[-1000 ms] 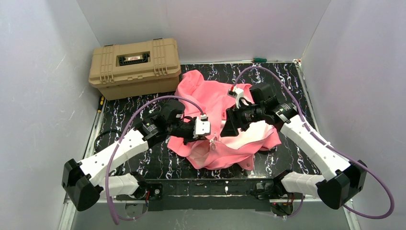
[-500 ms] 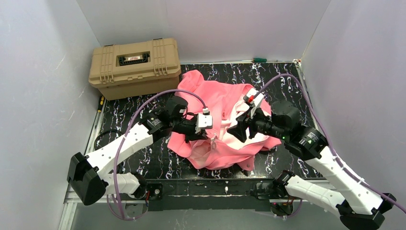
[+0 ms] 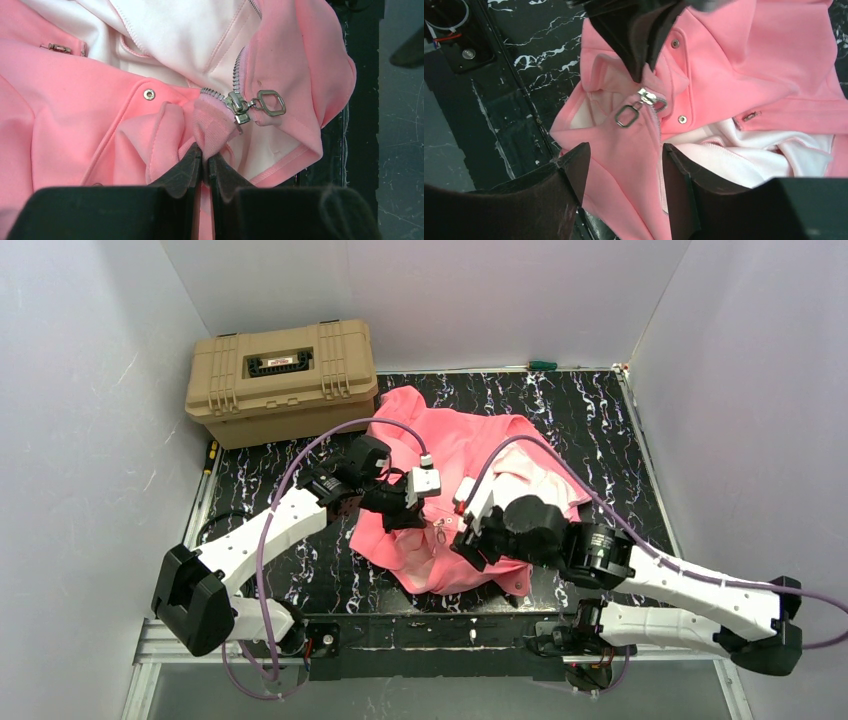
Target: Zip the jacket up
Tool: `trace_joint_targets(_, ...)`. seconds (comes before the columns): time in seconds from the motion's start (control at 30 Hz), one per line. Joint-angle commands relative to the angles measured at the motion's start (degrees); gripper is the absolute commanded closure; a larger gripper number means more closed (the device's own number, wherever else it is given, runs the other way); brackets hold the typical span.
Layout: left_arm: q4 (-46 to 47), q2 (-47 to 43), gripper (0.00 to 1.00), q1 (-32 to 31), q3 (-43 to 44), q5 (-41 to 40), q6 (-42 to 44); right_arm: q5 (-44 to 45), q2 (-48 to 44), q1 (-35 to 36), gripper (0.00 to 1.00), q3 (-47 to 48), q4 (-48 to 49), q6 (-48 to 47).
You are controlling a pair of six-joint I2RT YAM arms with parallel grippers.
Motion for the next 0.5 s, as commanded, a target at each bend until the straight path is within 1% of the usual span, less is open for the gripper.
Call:
trace_joint_targets(0.0,-2.2,0.1,1.0,0.8,1.3,1.5,-1.8,16.5,0.1,8.7,0.39,-2.4,7.2,-4.9)
trace_joint_targets(0.1,-2.1,-0.4,1.0,0.9,1.2,2.7,-2.3,26.7,0.8,16.0,0.42,-5.8,11.0,-7.9)
trace_joint_targets(0.17,-1.9,-0.7,1.0,0.9,1.0,3.3,-2.2,30.1,0.9,18.9,0.42,-7.8,14.7,-10.4)
trace_joint_targets(0.23,-2.3,-0.7,1.0,0.9,1.1,3.5,-2.0,29.8,0.9,19.4,0.41,-9.1,17.4,-11.5)
trace_joint_targets(0.33,-2.8,-0.9,1.0,0.9,1.3,3.9,-1.5,29.8,1.4,19.5,0.42,-10.2,18.9,-12.3)
trace_joint_targets(0.47,-2.5,-1.3,1.0,0.9,1.5,4.3,-1.9,30.9,2.5,19.5,0.44,-11.8,21.4,-14.5)
